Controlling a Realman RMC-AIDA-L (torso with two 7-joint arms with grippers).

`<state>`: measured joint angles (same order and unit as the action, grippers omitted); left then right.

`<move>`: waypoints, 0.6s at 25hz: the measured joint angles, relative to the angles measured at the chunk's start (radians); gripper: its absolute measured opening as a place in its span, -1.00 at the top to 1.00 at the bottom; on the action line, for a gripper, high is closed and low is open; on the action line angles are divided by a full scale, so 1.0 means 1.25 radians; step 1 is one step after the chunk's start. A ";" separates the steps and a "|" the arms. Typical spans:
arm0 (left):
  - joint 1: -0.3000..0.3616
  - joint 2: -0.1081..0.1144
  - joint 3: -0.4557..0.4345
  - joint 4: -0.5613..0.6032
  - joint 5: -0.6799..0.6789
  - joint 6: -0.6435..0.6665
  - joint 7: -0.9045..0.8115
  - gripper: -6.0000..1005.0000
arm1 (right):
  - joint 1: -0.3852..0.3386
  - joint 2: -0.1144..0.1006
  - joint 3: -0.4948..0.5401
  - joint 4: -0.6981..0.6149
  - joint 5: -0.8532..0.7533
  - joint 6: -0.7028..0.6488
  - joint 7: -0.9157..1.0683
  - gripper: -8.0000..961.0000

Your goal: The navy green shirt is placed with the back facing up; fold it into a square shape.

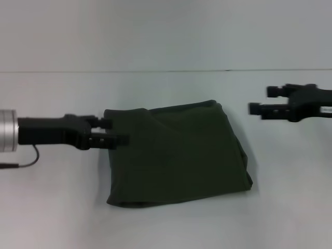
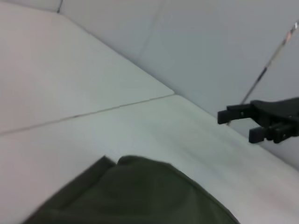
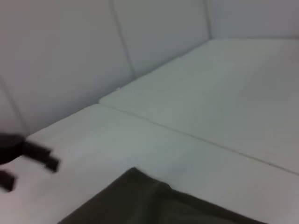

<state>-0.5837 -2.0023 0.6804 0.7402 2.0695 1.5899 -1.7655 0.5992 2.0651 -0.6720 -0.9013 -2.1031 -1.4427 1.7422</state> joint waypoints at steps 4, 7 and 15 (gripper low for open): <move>-0.003 -0.016 0.009 0.045 -0.002 -0.001 0.028 -0.74 | -0.005 0.022 -0.065 -0.027 0.002 -0.009 -0.039 -0.80; -0.002 -0.031 0.010 0.050 -0.002 -0.004 0.049 -0.83 | -0.006 0.022 -0.110 -0.004 0.004 -0.009 -0.051 -0.93; -0.016 -0.050 0.047 0.046 0.002 -0.026 0.037 -0.83 | -0.007 0.021 -0.144 0.025 0.006 -0.020 -0.055 -0.97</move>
<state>-0.6032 -2.0643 0.7393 0.7980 2.0717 1.5568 -1.7189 0.5903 2.0918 -0.8516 -0.8701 -2.0960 -1.4672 1.6730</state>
